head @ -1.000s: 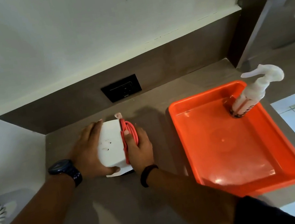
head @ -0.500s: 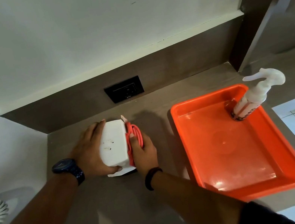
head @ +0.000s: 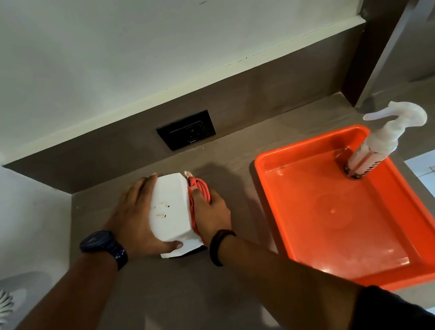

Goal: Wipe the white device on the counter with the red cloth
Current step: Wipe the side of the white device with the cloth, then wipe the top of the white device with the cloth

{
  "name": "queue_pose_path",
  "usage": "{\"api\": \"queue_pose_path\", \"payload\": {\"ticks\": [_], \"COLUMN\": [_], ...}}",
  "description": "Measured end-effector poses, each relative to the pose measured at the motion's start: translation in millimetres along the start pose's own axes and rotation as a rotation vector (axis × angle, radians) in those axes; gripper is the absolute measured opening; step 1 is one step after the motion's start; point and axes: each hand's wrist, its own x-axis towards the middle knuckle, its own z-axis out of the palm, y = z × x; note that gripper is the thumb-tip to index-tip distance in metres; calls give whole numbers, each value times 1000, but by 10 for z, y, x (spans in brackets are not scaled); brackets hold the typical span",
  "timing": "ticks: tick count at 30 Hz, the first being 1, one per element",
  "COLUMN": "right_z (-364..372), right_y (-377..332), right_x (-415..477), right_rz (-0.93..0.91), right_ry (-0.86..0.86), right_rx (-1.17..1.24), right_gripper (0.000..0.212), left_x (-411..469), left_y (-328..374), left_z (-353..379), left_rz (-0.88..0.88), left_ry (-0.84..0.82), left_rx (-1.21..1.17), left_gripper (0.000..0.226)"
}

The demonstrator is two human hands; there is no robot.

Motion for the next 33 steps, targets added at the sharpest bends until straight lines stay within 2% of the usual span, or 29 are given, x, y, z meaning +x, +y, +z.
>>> {"api": "queue_pose_path", "payload": {"ticks": [2, 5, 6, 9, 10, 12, 15, 16, 19, 21, 22, 24, 27, 31, 33], "right_z": [-1, -54, -62, -46, -41, -34, -13, 0, 58, 55, 35, -10, 8, 73, -6], "right_y": [22, -27, -85, -341, -416, -530, -582, -562, -514, -507, -525, -596, -670, -581, -593], "right_x": [-64, -174, -216, -335, -344, -323, -231, -239, -318, -325, -299, -229, -216, -284, -231], "right_rz": [-54, -153, -200, -484, -624, -840, -910, -932, -1089, -1205, -1226, -1151, -1015, -1164, -1189], "right_ry": [12, 25, 26, 30, 18, -59, -185, -203, -176, -188, -228, -318, -260, -285, -311], "right_rx": [10, 70, 107, 89, -12, -389, -1000, -1134, -1309, -1355, -1383, -1408, -1341, -1362, -1330], "right_gripper": [38, 7, 3, 23, 29, 37, 43, 42, 36, 34, 35, 39, 41, 37, 37], "left_x": [0, -9, -4, 7, 16, -3, -68, -85, -73, -60, -60, -69, -50, -47, -79], "left_y": [-12, -13, -10, 0, -14, -49, -60, -79, -191, -250, -261, -261, -230, -196, -203], "left_z": [-3, 13, 23, 13, -15, -113, -180, -162, -79, -10, -11, -32, -26, 10, 11], "left_rz": [12, 9, 0, -53, -48, 7, 134, 151, 26, -37, -35, -8, -20, 75, 10], "left_ry": [8, 22, 31, -15, -40, -16, 153, 137, 74, 65, 53, 81, 117, 170, 155], "left_rx": [14, 17, 2, -89, -98, -154, -131, -71, -82, -156, -159, -128, -54, -119, -222], "left_gripper": [144, 145, 146, 157, 159, 151, 112, 111, 137, 132, 126, 121, 128, 140, 150]}}
